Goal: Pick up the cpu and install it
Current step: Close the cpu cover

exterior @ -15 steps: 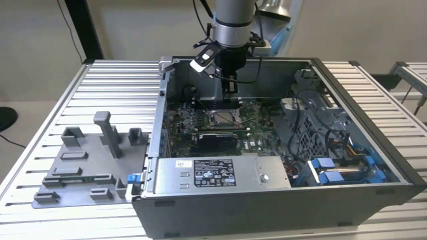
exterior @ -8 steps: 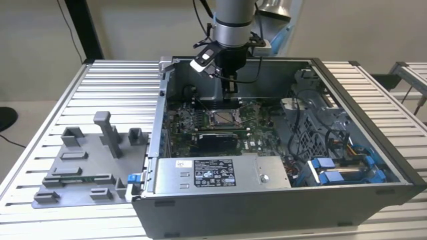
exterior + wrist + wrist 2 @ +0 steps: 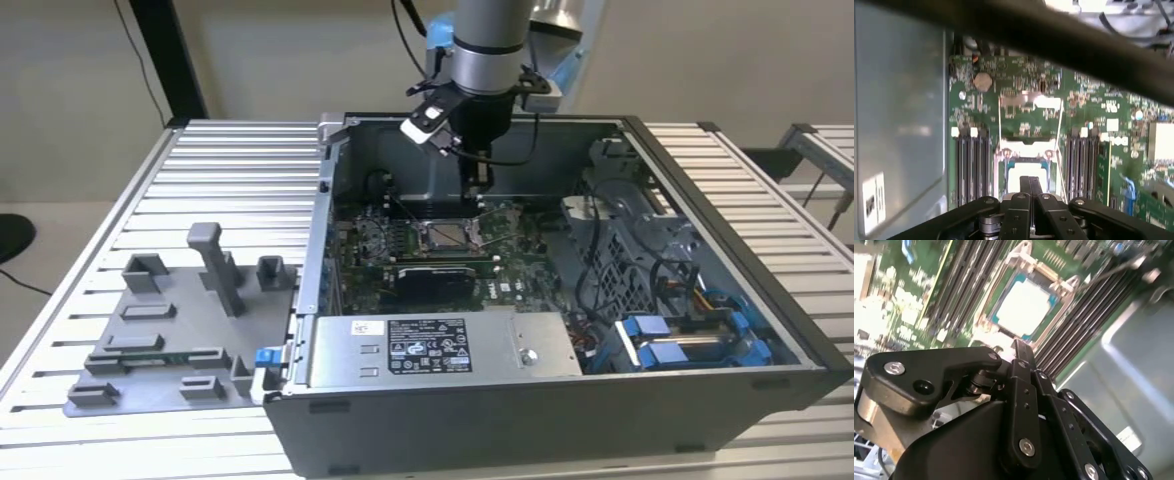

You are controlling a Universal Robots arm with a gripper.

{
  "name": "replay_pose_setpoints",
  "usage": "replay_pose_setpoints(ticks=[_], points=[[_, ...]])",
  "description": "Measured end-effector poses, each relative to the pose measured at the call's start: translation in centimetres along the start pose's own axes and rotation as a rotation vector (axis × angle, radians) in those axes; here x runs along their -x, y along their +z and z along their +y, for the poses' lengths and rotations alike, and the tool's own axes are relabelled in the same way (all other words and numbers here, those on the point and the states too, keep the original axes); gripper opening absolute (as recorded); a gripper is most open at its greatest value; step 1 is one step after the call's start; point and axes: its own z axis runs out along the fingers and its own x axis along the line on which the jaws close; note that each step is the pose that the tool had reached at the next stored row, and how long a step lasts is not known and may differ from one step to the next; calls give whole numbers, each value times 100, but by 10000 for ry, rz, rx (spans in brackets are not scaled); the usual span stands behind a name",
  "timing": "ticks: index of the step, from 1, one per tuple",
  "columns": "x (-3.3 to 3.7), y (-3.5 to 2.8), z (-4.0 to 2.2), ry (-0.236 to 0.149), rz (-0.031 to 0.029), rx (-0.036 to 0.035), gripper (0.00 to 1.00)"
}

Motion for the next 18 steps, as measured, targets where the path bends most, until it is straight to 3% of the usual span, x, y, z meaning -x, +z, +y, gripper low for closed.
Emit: replay_pose_setpoints(ticks=[9, 14, 16, 18], points=[[0, 13, 409, 1, -1, -78, 0], [0, 31, 637, 2, 0, -162, 0], [0, 45, 726, 2, -1, -253, 0], [0, 61, 809, 4, -1, -393, 0]])
